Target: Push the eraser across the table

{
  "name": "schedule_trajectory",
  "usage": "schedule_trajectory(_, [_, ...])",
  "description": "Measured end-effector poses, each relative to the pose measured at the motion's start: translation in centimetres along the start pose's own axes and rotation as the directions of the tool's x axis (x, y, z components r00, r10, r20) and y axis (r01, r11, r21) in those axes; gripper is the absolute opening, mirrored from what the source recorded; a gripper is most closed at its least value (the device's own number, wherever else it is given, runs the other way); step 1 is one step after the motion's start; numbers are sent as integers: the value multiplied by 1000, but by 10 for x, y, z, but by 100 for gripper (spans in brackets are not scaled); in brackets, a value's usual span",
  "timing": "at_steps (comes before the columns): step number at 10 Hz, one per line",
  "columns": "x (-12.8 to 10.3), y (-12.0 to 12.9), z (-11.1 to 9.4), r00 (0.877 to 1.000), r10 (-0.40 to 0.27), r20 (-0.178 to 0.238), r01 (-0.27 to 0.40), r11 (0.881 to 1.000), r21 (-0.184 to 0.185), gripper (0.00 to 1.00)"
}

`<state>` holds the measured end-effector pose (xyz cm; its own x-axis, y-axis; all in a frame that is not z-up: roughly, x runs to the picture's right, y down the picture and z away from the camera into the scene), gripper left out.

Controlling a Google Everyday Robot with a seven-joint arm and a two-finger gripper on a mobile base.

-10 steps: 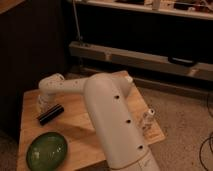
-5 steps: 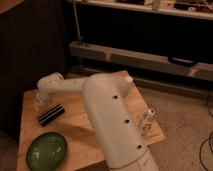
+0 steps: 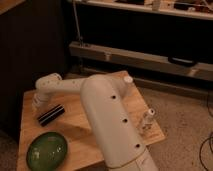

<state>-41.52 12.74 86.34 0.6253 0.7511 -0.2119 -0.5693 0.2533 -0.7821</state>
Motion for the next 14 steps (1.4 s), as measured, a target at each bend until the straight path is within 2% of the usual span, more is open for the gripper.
schedule_trajectory(9, [37, 2, -7, 991, -51, -126, 47, 998, -32, 1])
schedule_trajectory(14, [68, -7, -22, 982, -32, -189, 27, 999, -25, 1])
